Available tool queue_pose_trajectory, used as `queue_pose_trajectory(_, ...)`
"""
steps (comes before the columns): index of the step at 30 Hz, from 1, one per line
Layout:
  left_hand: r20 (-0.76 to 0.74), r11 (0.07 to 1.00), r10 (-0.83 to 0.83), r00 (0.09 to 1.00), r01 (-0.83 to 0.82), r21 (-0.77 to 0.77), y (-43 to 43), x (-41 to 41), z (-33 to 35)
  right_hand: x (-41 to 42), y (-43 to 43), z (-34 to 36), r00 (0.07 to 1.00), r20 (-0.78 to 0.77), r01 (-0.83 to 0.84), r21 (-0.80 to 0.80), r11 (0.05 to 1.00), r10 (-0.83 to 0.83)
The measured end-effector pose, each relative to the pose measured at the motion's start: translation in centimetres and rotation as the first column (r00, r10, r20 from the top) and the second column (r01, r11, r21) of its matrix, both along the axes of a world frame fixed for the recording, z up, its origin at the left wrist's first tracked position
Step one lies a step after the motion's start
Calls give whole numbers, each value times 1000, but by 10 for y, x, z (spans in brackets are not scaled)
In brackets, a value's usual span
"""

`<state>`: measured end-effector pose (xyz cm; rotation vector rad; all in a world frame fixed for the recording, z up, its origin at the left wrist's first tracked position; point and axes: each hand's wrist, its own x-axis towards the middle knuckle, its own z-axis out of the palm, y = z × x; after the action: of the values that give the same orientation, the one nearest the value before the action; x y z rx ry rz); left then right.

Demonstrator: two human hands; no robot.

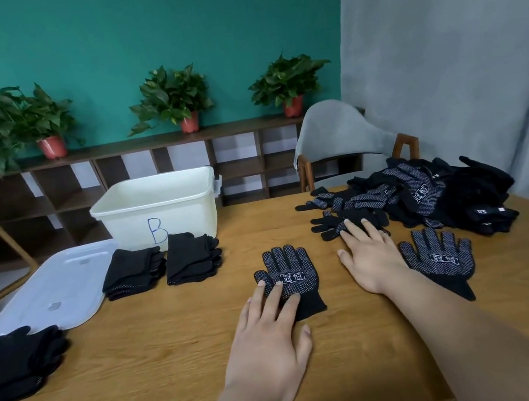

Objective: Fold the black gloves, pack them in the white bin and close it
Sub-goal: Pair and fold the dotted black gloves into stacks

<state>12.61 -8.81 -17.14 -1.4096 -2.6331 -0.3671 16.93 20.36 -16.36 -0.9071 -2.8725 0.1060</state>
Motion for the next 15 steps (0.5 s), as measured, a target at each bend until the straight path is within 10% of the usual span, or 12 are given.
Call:
queue_pose_trajectory(7,5,1000,-11,1000,11,11,0,0,0,0,2,-2,999,-34,-38,62,997,40)
queue_pose_trajectory(15,24,999,-13,1000,12,53,-1,-1,-1,17,3,64,710,-704,-170,-154,973,12)
